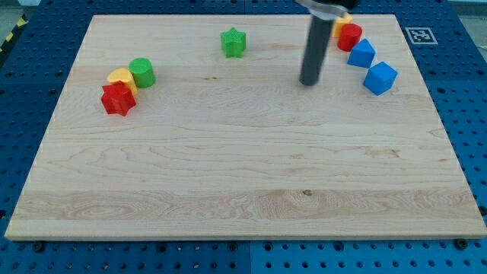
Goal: Push the green star diagonal to the green circle
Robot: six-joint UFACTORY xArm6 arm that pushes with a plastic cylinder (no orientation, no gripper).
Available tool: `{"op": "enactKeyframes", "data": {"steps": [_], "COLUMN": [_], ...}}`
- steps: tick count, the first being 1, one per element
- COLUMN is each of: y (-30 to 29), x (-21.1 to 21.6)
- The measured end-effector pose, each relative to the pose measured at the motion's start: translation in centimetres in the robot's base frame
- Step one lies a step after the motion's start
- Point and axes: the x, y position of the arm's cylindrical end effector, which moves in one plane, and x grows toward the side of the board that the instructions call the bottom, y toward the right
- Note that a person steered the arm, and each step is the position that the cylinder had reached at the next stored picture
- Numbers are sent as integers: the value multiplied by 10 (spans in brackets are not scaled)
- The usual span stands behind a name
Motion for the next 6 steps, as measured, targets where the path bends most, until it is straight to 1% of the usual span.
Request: {"op": "enactKeyframes", "data": {"steps": [1, 2, 3, 4, 5, 6], "y": [-6, -31, -98, -147, -142, -115], "x": [-81, -143, -152, -153, -139, -125]}}
